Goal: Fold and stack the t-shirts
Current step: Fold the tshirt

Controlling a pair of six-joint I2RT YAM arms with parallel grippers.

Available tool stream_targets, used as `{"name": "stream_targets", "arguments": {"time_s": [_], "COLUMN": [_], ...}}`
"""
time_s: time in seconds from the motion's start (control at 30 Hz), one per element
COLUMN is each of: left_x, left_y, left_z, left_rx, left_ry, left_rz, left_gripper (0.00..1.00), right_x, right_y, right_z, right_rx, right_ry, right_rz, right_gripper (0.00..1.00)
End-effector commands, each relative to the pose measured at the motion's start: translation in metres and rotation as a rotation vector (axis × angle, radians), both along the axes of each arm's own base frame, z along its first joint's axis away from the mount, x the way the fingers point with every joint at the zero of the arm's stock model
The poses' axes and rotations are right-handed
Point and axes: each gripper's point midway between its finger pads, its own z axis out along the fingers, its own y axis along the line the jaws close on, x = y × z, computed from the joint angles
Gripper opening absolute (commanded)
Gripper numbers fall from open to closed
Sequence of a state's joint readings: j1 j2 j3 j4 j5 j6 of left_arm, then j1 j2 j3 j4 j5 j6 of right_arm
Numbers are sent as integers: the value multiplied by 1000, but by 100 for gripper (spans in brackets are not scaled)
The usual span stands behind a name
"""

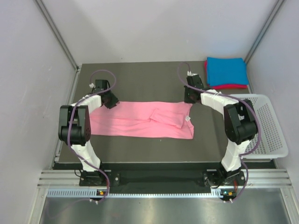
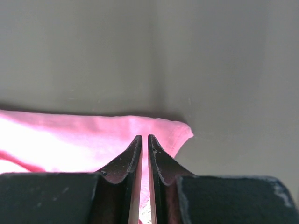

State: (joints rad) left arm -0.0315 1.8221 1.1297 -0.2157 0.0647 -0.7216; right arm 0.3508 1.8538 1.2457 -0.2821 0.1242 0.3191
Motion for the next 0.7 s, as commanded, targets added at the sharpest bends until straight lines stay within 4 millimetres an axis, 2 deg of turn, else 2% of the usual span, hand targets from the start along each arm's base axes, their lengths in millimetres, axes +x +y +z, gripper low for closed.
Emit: {"name": "stream_targets", "arguments": {"time_s": [0.0,0.17,0.2,0.43,0.47,0.6,0.67], "left_x": [8,3,2,-10,-11,-5,0], "left_y": [3,13,30,57,57,45,42], "left_z": [14,0,-3,-31,-32,-24,-10], "left_rx": [-22,13,26,4,4,-61,-79], "left_ry": [-30,17,28,106,109,72,42], "left_rz": [-1,35,78,160,165,144,126], "left_gripper": [34,34,34,34,34,34,34], "right_x": [14,13,14,13,14,19,21], "right_y": [11,0,-6,-33,-37,-32,-30], "right_z": [32,-1,-7,-45,-47,-41,-37], "right_rx": [82,22,5,-53,-65,-49,-45], "right_ry": [-67,-2,7,66,69,70,65], "right_rz": [-1,-36,-50,-119,-127,-97,-104], "right_gripper": [10,9,9,9,8,7,7]}}
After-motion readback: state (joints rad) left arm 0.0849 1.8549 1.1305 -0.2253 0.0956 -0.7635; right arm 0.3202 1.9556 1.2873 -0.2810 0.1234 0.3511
